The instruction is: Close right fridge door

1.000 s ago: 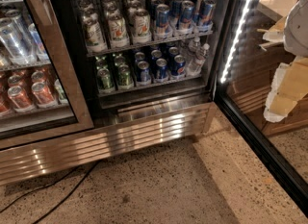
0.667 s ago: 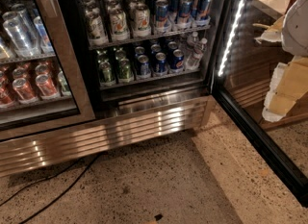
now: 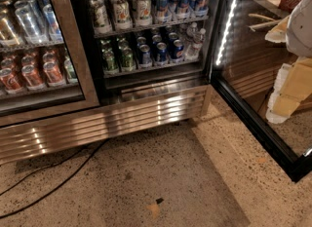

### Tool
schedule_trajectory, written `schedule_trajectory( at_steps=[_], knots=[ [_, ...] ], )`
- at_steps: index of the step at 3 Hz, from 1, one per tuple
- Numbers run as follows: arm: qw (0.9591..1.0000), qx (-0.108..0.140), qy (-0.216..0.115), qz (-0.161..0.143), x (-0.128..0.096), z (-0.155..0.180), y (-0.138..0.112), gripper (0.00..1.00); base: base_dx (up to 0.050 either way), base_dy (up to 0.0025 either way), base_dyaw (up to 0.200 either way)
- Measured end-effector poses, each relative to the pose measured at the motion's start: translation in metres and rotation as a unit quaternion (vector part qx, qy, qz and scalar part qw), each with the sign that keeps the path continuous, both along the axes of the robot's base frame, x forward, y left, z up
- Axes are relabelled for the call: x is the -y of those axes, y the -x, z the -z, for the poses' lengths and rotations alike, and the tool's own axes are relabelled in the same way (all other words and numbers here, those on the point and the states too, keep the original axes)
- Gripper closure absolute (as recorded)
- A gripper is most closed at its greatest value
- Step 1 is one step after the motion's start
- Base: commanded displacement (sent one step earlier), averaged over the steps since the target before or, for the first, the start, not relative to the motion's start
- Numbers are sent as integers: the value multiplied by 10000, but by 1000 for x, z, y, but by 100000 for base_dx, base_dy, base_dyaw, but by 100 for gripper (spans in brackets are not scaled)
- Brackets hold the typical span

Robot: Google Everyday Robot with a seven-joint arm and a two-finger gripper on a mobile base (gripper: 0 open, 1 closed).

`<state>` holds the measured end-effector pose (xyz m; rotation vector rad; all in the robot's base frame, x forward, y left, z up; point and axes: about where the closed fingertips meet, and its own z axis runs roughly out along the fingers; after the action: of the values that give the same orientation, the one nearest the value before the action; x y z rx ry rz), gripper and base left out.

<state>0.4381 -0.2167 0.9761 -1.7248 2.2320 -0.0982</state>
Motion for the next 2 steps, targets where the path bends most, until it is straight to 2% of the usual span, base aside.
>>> schedule_trajectory(
  at_steps=[2],
  knots=[
    [10000,0,0,0,0,0,0,0,5,-7,-19724]
  ],
)
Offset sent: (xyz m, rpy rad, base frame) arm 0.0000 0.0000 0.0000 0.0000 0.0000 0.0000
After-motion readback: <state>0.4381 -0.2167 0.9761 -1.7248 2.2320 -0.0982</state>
